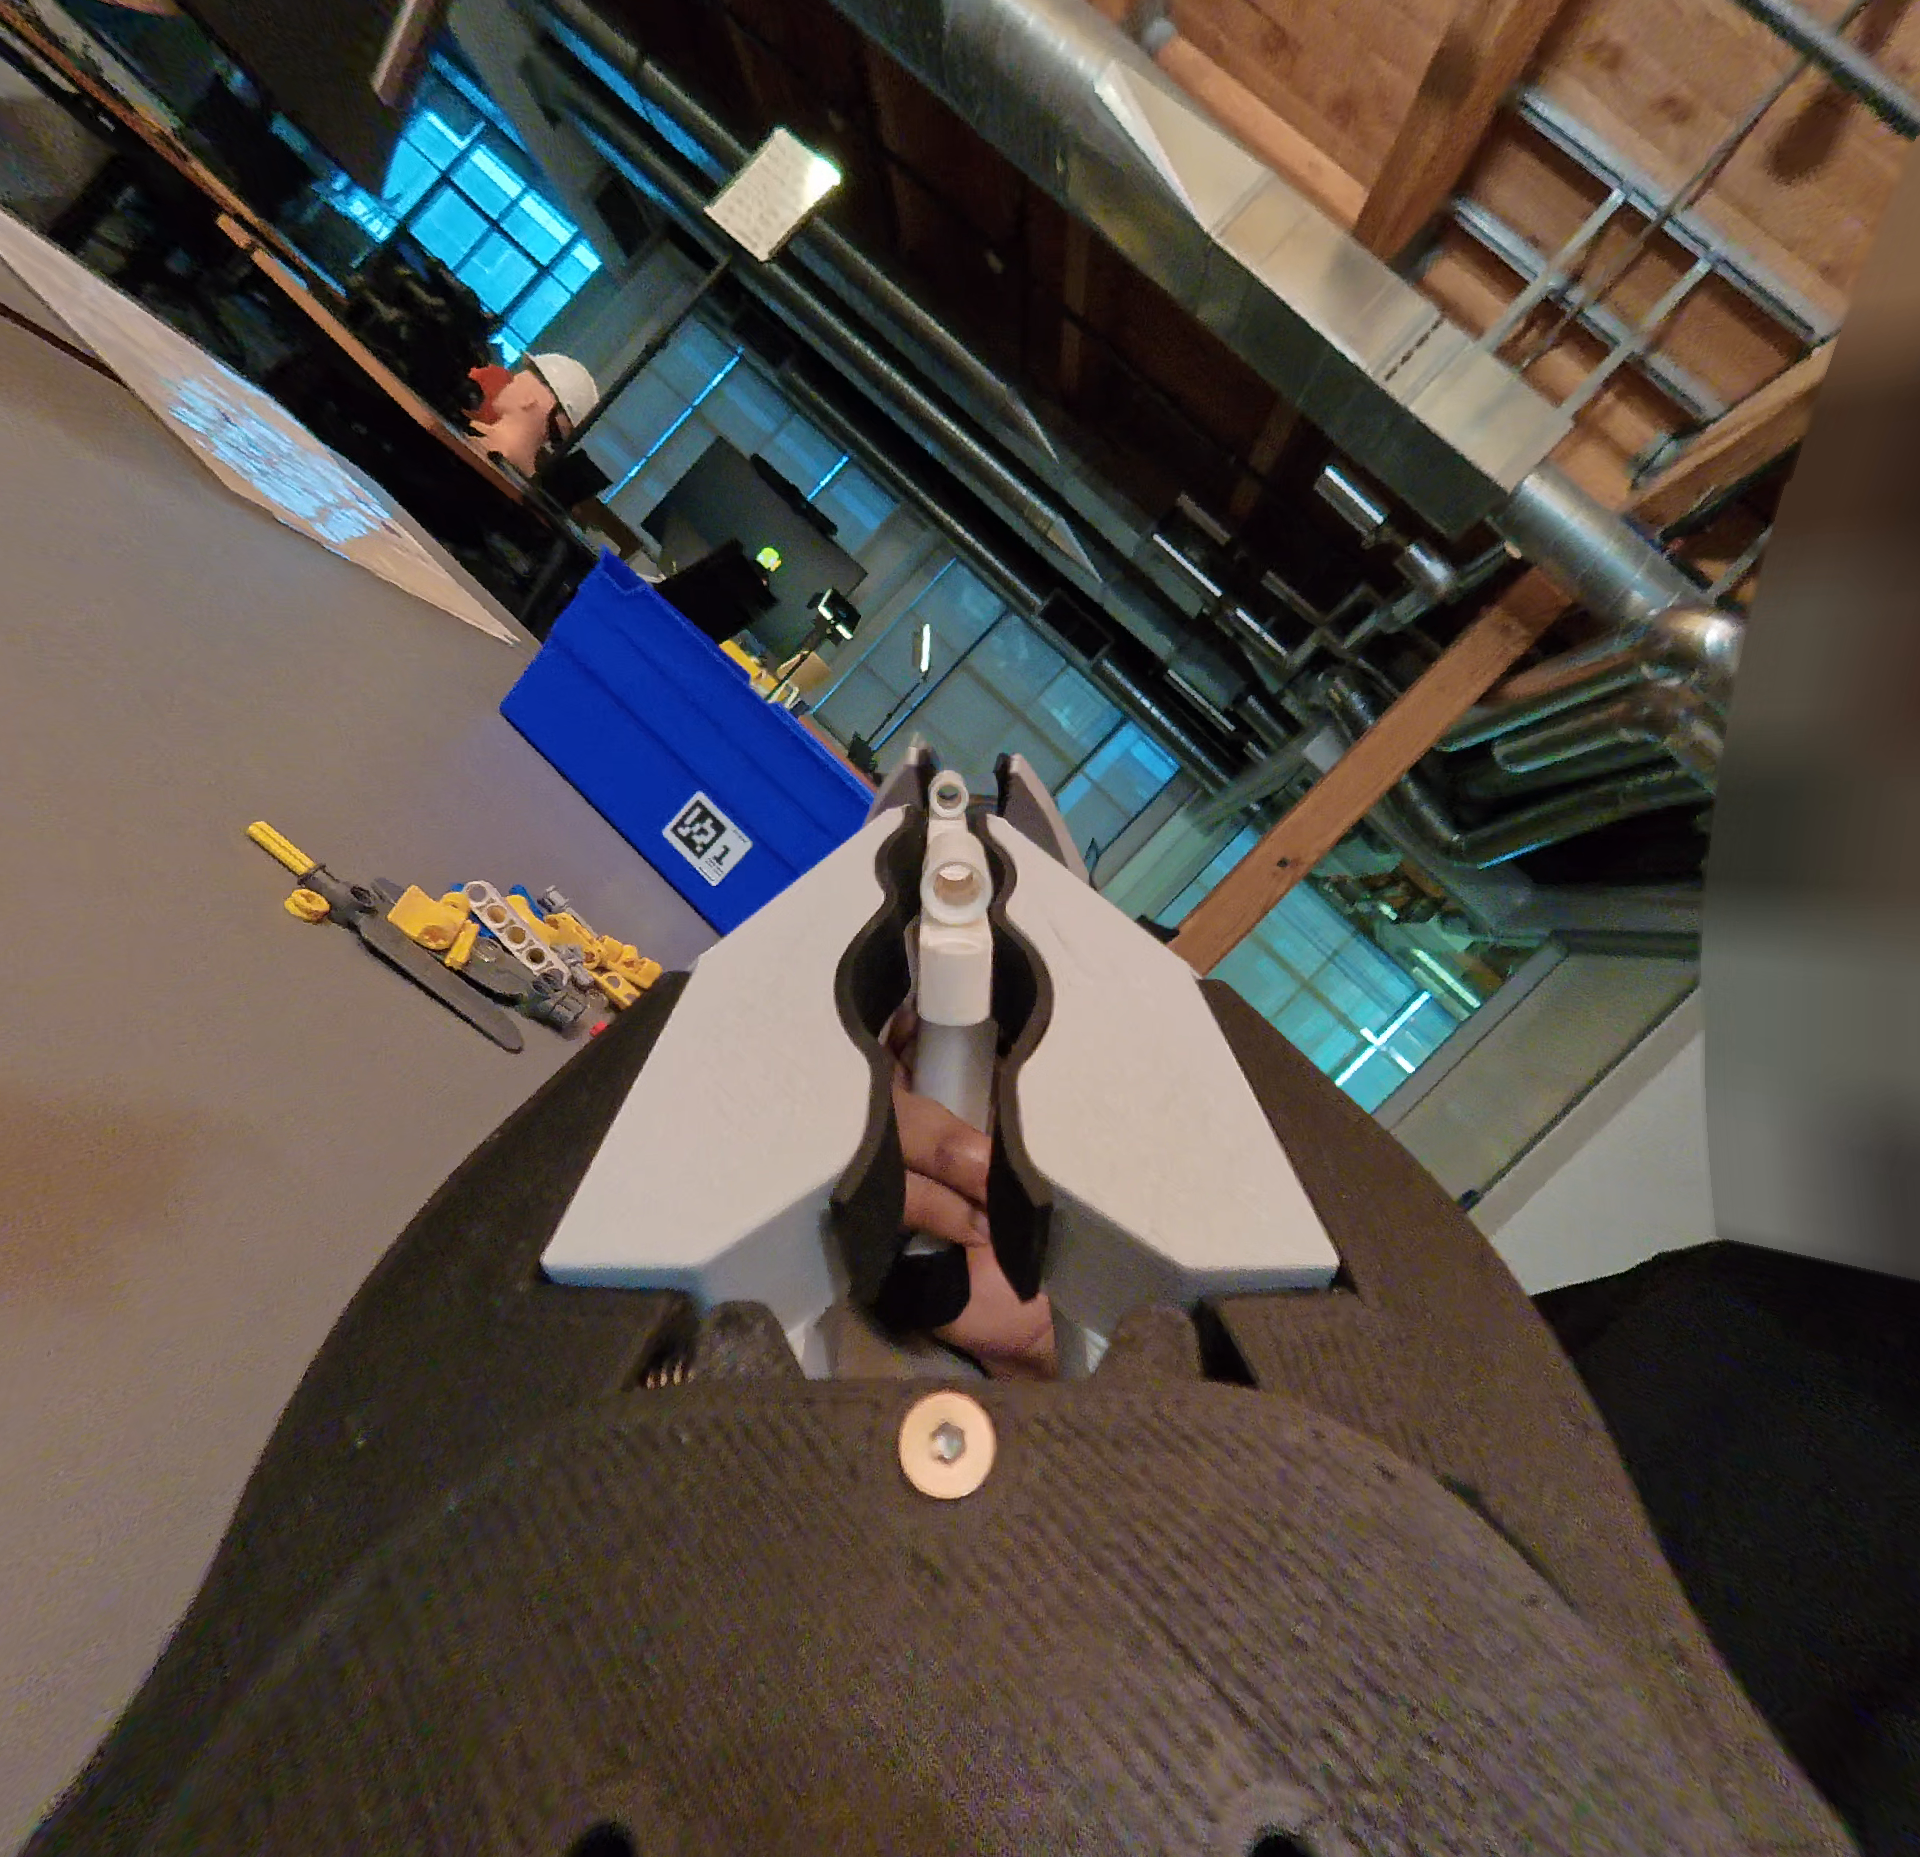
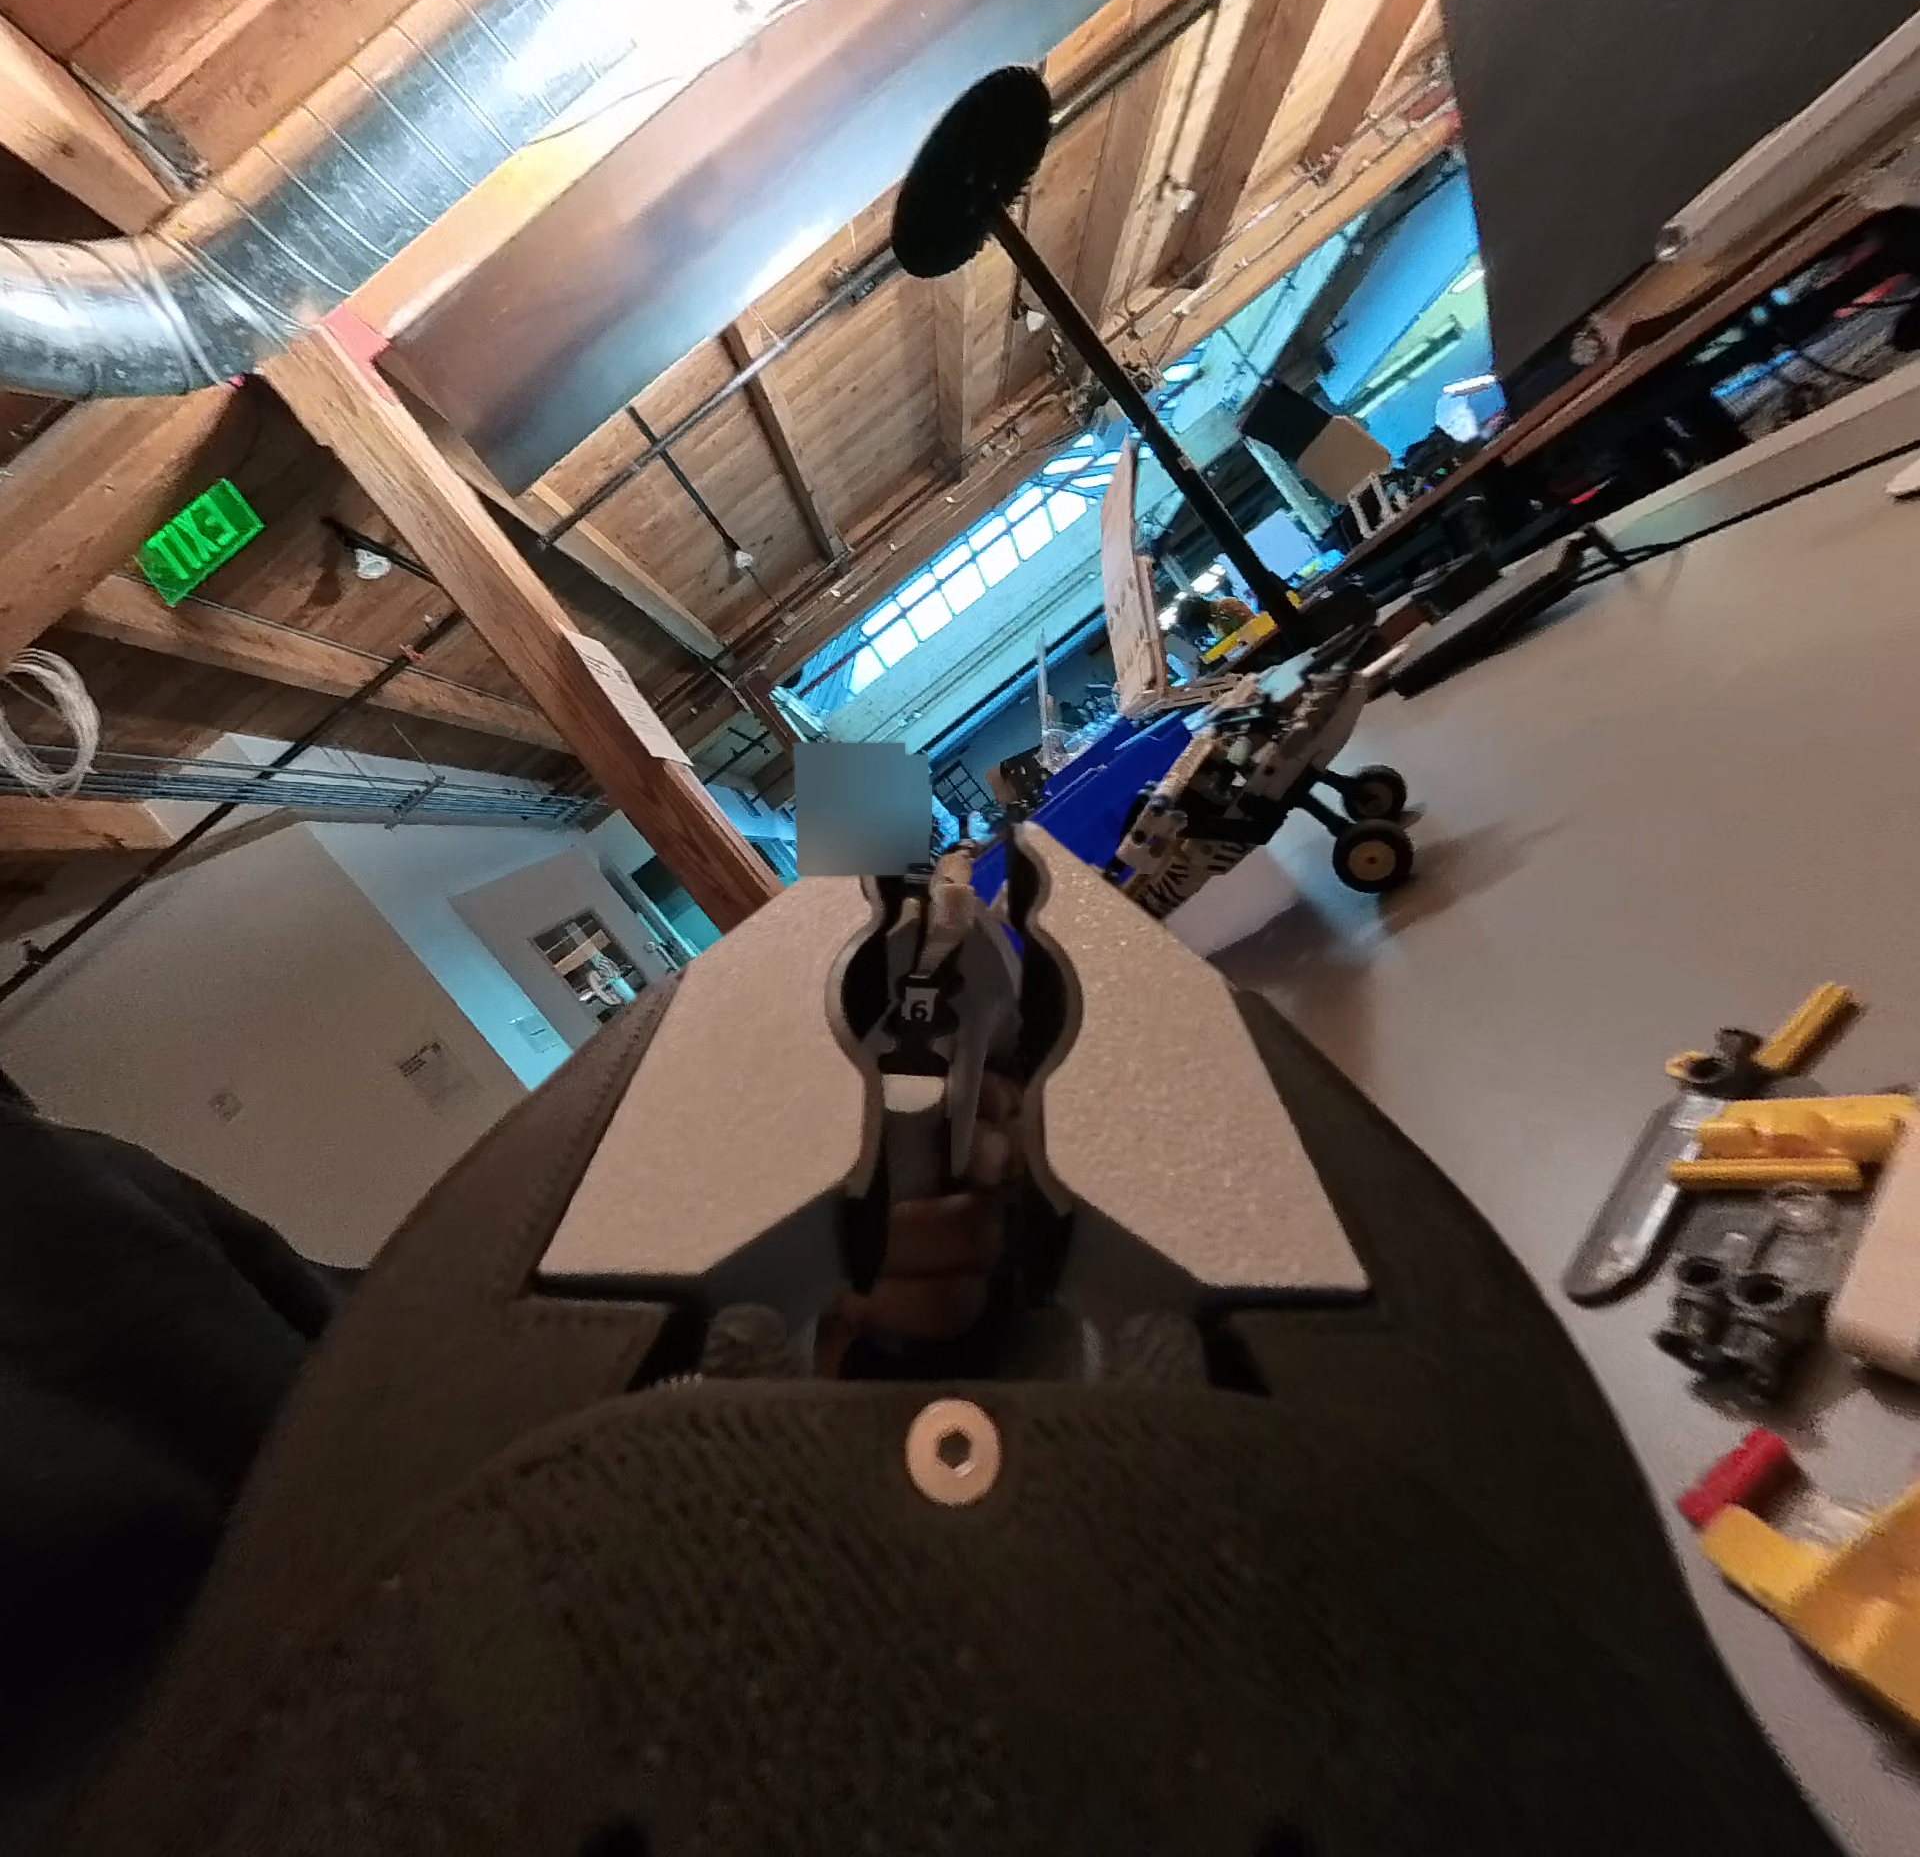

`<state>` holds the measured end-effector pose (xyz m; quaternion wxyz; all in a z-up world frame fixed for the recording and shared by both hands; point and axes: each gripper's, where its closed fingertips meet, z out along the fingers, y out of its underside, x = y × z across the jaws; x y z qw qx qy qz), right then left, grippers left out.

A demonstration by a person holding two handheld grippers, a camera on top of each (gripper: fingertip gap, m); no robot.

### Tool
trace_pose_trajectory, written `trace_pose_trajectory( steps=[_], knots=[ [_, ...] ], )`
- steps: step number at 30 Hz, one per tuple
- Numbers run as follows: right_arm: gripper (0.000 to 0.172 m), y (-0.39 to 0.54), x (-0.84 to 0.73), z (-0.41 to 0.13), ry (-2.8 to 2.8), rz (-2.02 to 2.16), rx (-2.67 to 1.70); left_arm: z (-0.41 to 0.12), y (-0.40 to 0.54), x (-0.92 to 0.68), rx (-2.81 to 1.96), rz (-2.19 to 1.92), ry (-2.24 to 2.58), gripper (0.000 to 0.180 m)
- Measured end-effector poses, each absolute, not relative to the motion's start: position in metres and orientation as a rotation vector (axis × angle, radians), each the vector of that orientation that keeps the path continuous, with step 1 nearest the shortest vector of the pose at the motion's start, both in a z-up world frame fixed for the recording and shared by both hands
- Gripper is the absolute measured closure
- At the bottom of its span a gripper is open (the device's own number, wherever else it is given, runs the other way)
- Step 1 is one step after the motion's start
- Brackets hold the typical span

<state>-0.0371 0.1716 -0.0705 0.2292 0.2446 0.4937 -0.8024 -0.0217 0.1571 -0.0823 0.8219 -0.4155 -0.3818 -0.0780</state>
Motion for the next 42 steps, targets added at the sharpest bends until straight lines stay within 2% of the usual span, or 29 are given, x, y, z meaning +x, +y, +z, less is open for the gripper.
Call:
trace_pose_trajectory(
  steps=[6,15,36,42],
  knots=[
    [0.151,0.170,-0.039,-0.083,1.605,-2.144,0.663,-0.083,0.158,-0.022,-0.893,-0.170,-0.813,0.177],
    [0.167,0.166,-0.026,-0.084,1.530,-2.025,0.569,-0.084,0.162,-0.022,-0.917,-0.168,-0.810,0.178],
    [0.167,0.136,0.003,-0.107,1.739,-1.785,0.495,-0.079,0.146,-0.024,-0.808,-0.186,-0.807,0.178],
    [0.162,0.144,-0.006,-0.096,1.628,-1.874,0.518,-0.078,0.146,-0.024,-0.805,-0.186,-0.803,0.179]
  ],
)
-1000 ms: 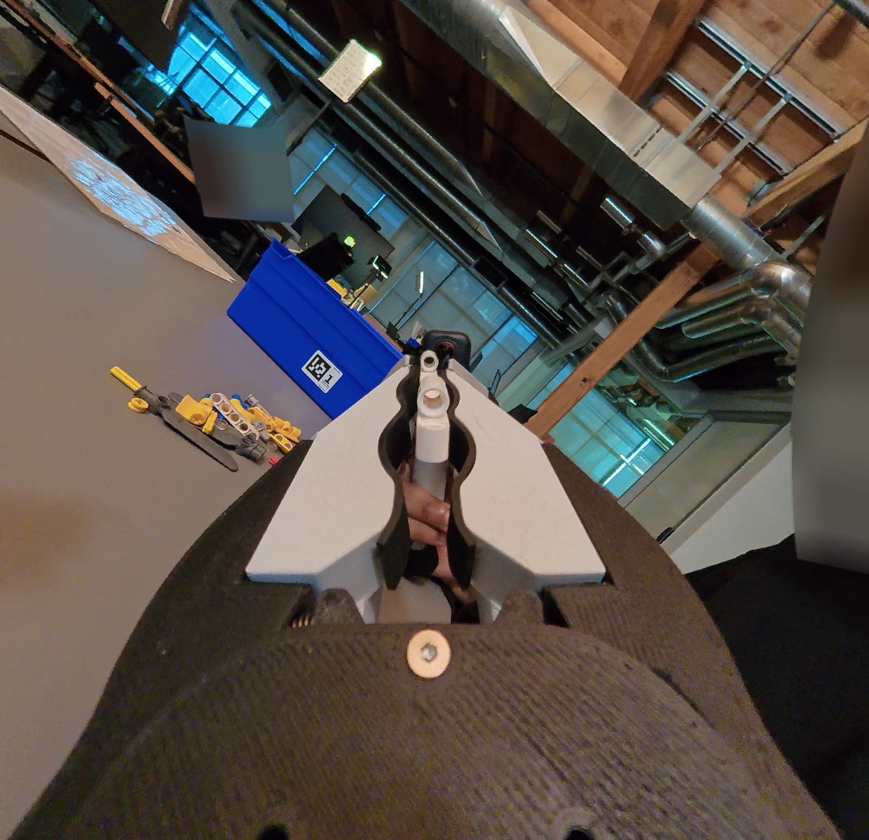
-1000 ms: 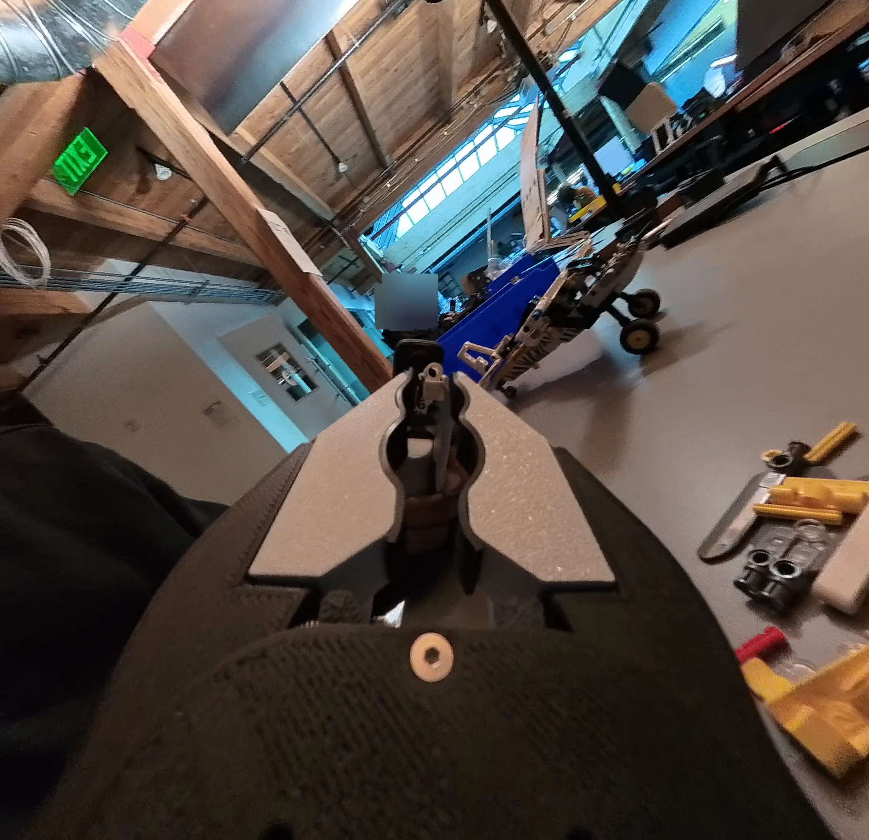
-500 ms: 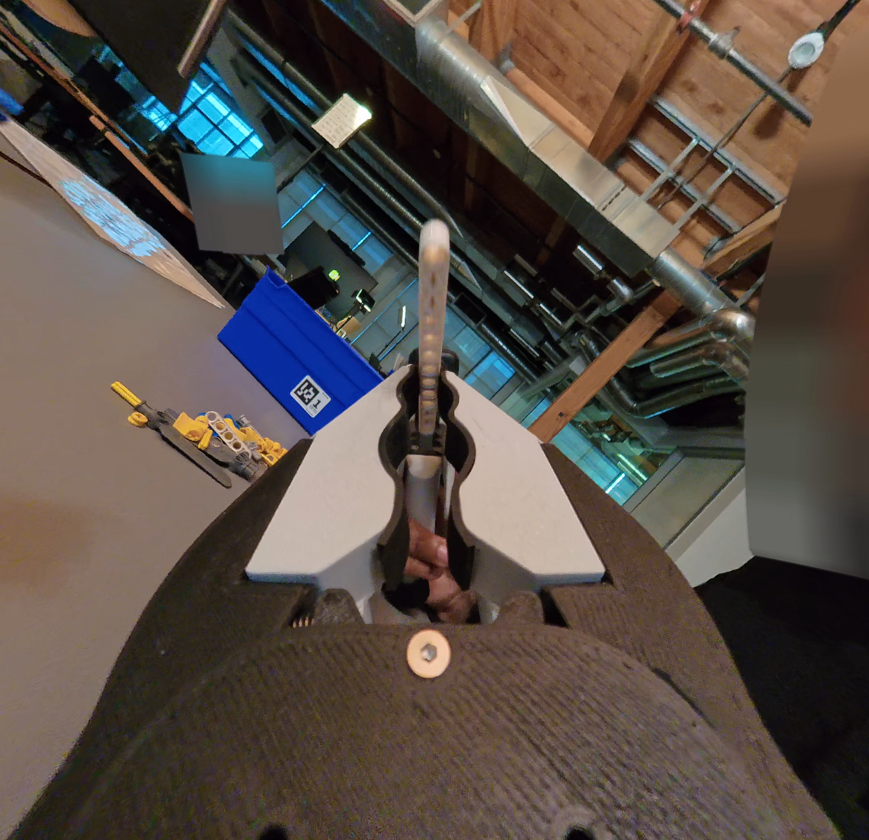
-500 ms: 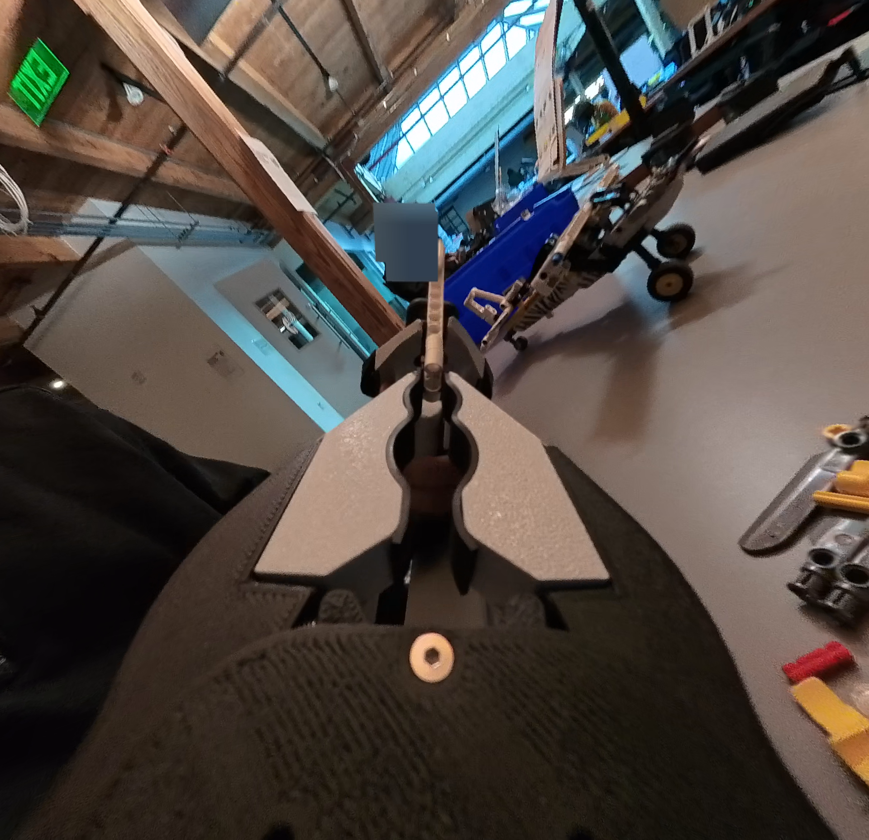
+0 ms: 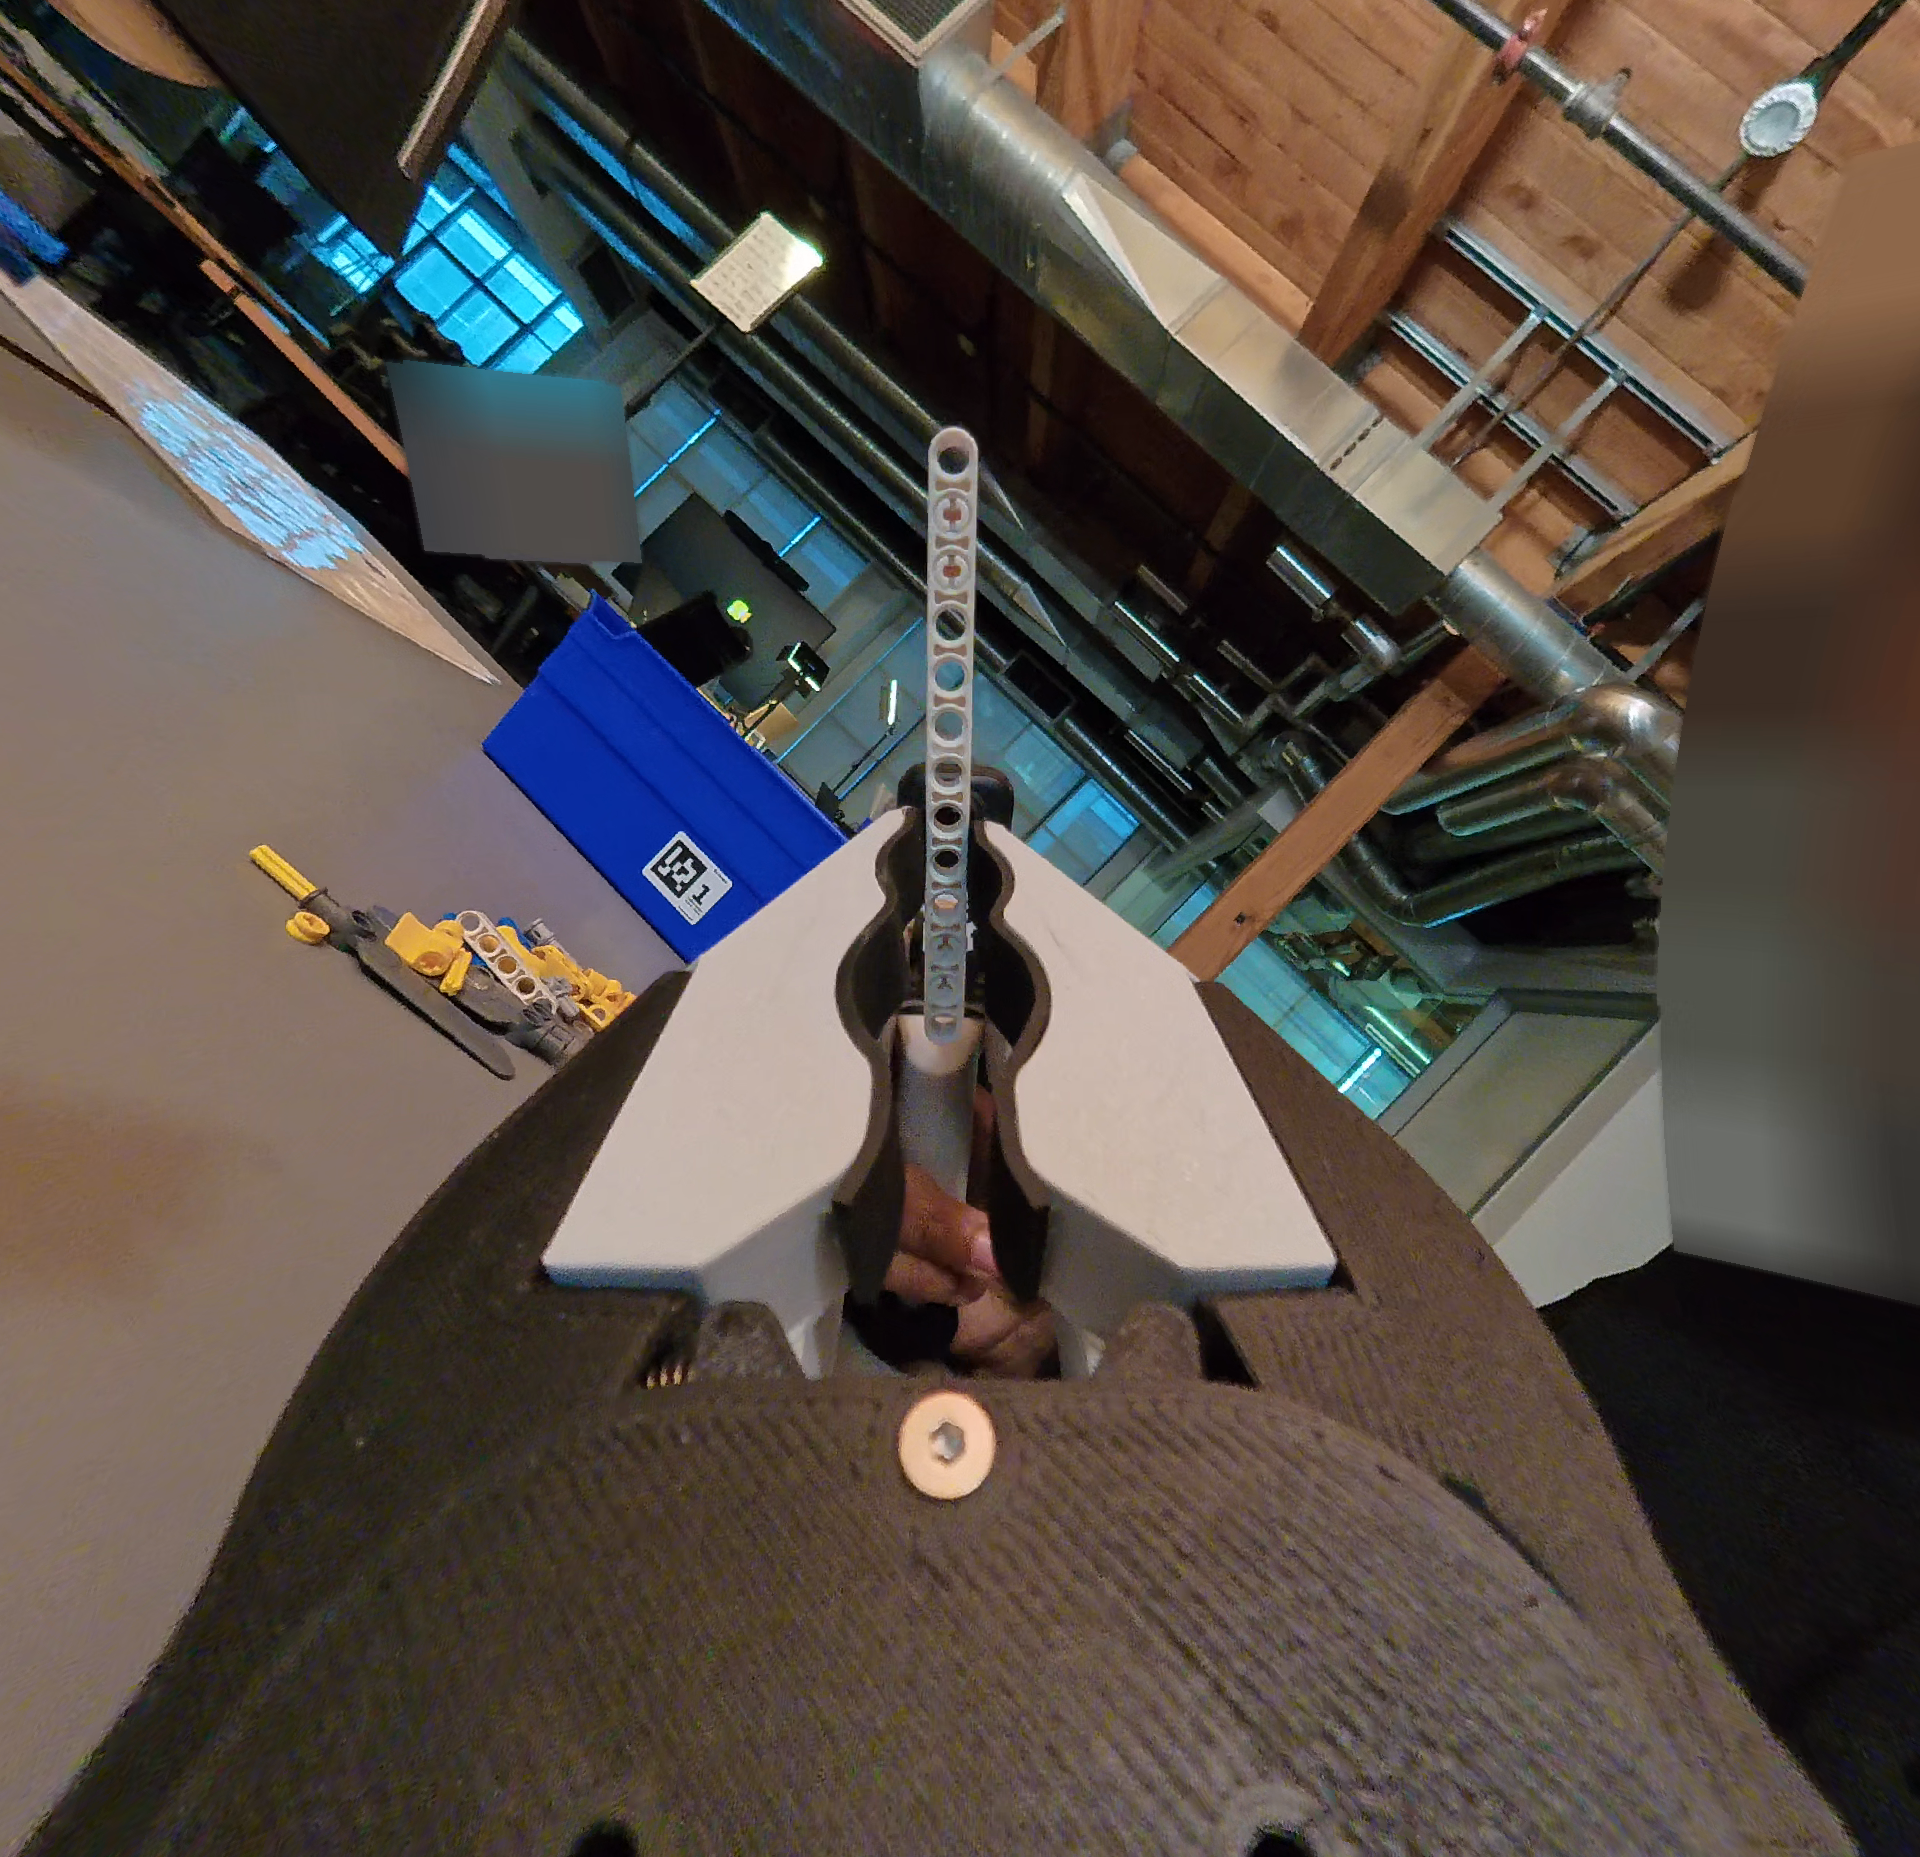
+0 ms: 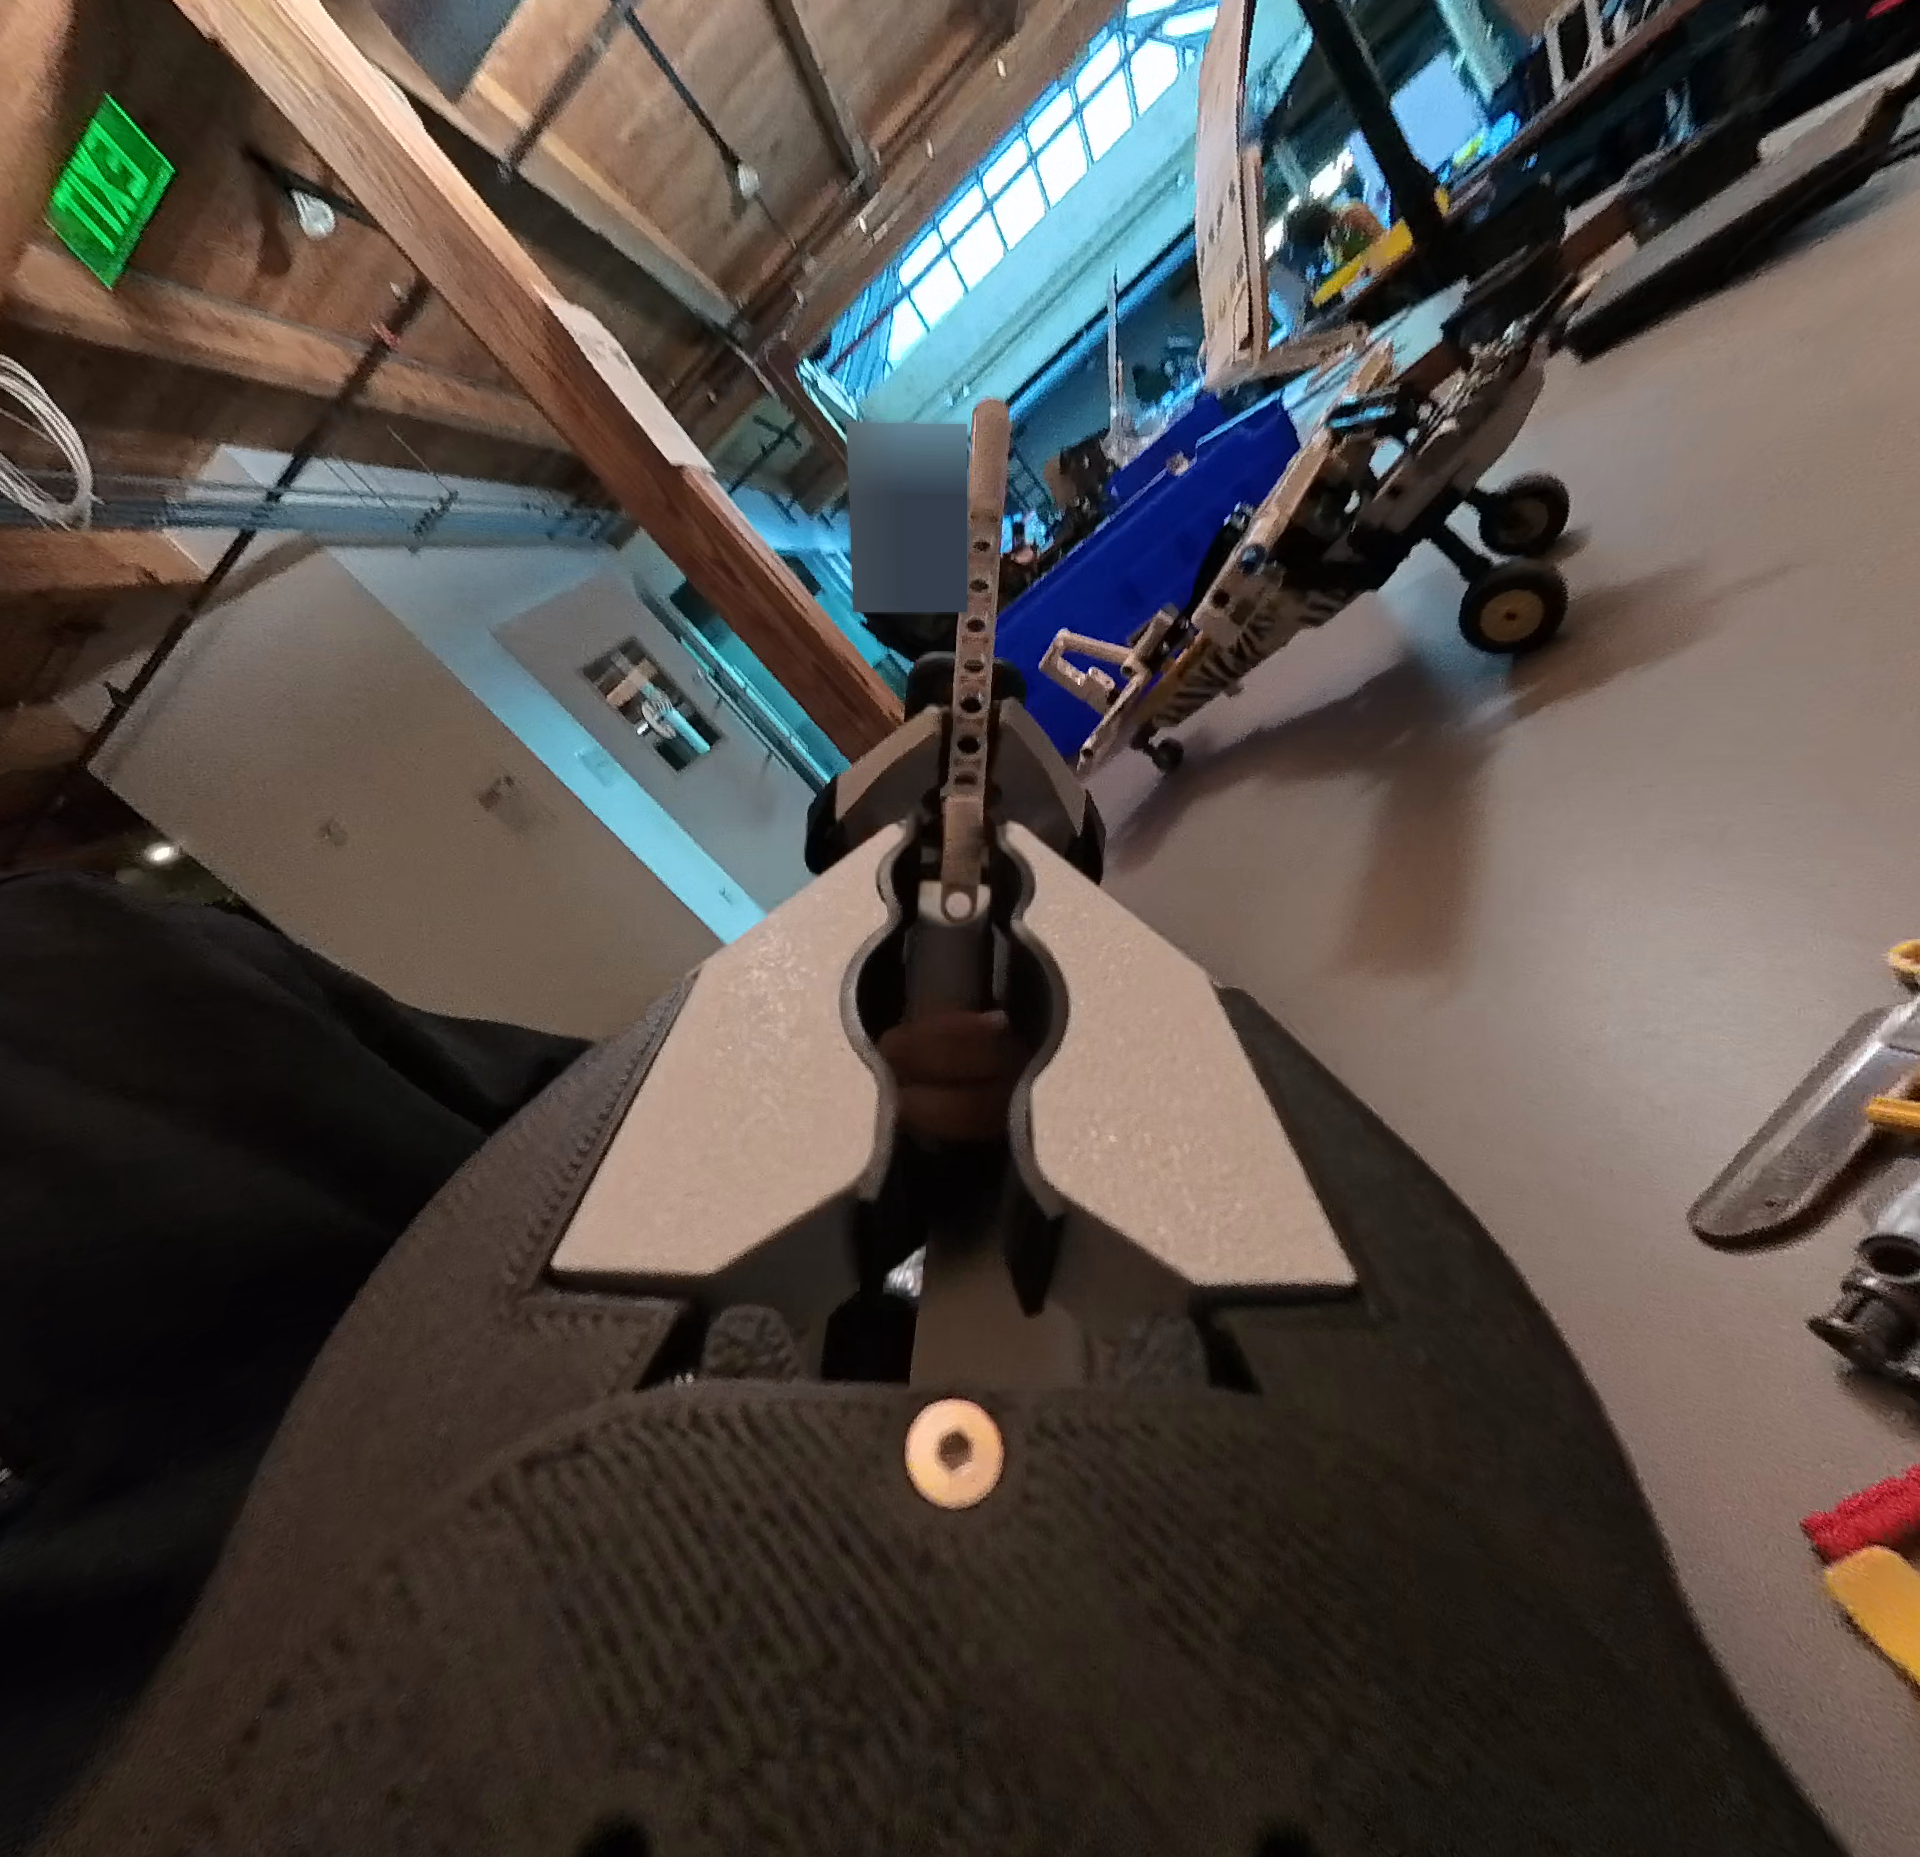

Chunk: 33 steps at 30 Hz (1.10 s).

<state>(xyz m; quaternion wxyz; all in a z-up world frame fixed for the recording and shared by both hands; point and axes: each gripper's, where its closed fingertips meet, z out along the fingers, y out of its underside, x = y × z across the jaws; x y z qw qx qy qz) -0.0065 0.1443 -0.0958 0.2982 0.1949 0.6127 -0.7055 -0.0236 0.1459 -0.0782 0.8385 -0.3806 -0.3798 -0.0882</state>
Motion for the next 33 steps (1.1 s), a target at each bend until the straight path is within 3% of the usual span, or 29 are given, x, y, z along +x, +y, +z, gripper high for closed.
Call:
trace_pose_trajectory(
  steps=[22,33],
  knots=[
    [0.167,0.148,-0.008,-0.094,1.659,-1.918,0.513,-0.079,0.154,-0.020,-0.851,-0.223,-0.784,0.178],
    [0.172,0.163,-0.026,-0.076,1.389,-2.062,0.620,-0.079,0.163,-0.018,-0.895,-0.221,-0.771,0.177]
  ],
)
